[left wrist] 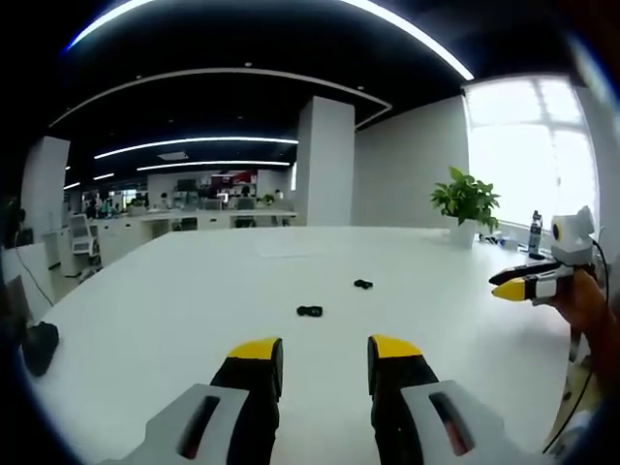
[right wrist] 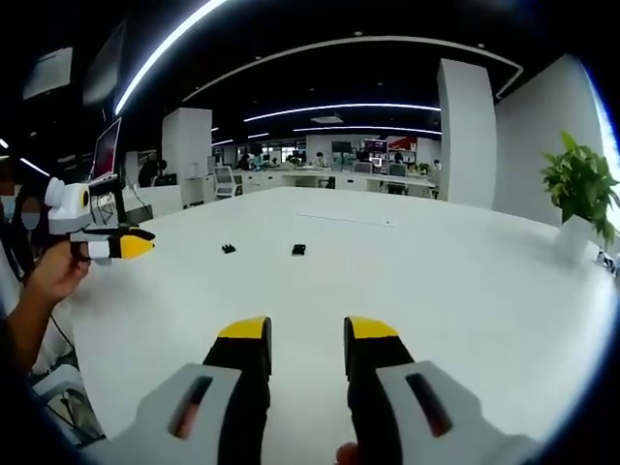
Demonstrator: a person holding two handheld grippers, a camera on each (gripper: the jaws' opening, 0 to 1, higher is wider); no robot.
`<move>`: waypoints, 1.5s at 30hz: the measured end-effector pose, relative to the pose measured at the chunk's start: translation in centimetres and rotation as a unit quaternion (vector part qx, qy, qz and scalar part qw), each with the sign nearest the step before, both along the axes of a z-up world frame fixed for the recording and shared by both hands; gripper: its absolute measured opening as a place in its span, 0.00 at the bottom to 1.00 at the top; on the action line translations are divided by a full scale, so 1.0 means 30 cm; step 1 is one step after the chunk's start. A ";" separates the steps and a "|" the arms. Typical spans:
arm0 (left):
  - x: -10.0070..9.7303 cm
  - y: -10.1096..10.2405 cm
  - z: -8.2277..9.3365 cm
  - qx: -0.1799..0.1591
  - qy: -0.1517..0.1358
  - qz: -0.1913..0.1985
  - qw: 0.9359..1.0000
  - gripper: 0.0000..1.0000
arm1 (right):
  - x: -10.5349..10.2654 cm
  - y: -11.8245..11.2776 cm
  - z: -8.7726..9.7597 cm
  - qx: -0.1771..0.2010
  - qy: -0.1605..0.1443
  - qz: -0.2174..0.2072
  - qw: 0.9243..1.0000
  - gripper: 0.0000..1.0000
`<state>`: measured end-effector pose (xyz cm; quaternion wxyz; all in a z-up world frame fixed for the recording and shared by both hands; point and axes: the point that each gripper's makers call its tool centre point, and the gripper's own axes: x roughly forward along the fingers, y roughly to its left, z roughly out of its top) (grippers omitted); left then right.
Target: Snap the two parts of the plastic buckle together until the buckle closes and remains connected.
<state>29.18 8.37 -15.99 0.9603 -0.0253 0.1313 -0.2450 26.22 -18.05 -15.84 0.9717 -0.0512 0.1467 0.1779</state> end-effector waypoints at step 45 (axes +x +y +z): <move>0.169 -0.097 -0.037 0.015 0.038 -0.036 0.999 0.34 | 0.226 0.094 0.004 0.009 0.030 0.039 0.999 0.24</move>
